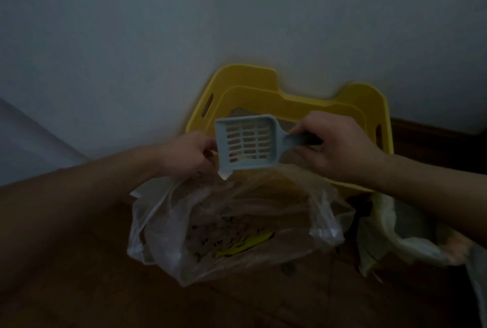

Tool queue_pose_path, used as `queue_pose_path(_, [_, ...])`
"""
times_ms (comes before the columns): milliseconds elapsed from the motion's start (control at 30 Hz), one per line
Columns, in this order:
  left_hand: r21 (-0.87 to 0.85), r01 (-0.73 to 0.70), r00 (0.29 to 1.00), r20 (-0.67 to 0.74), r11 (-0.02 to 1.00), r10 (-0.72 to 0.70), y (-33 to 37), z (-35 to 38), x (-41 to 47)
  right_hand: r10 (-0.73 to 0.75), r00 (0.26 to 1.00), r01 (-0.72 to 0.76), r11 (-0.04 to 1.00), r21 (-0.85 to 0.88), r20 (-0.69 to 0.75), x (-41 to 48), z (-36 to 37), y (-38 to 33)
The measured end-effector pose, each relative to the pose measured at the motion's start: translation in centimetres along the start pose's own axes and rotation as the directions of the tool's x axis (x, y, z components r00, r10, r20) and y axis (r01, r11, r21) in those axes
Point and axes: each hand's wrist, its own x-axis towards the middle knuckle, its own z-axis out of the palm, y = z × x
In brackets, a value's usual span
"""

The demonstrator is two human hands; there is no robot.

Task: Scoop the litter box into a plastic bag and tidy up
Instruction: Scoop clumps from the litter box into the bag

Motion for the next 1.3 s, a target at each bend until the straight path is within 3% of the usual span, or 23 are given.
queue_pose_path(167, [-0.059,0.039,0.996,0.083,0.997,-0.035,-1.0,0.0,0.8,0.267,0.963,-0.265,0.963,-0.050,0.038,0.8,1.1,2.7])
queue_pose_path(333, [-0.083,0.045,0.988,0.152,0.995,-0.032,-0.6,0.8,1.2,0.504,0.841,-0.473,0.861,-0.186,0.194,1.5,1.7,5.7])
queue_pose_path(433, [-0.060,0.024,0.980,0.201,0.998,-0.012,-0.3,1.2,1.6,0.585,0.737,-0.472,0.804,-0.362,0.339,1.8,1.6,7.1])
queue_pose_path(567, [-0.079,0.016,0.981,0.195,0.997,-0.001,-0.1,1.2,2.4,0.658,0.641,-0.409,0.729,-0.549,0.396,1.5,1.7,9.0])
queue_pose_path(800, [-0.252,0.036,0.998,0.057,0.967,-0.022,0.3,0.3,3.5,0.712,0.481,-0.400,0.697,-0.596,0.511,1.0,3.3,10.2])
queue_pose_path(1100, [-0.318,0.073,0.995,0.083,0.945,-0.049,-0.3,0.4,3.8,0.625,0.541,-0.513,0.776,-0.368,0.563,2.8,8.2,7.9])
queue_pose_path(1300, [-0.363,0.102,0.989,0.140,0.926,-0.055,-0.9,0.3,3.9,0.530,0.571,-0.503,0.830,-0.243,0.627,6.1,11.7,6.0])
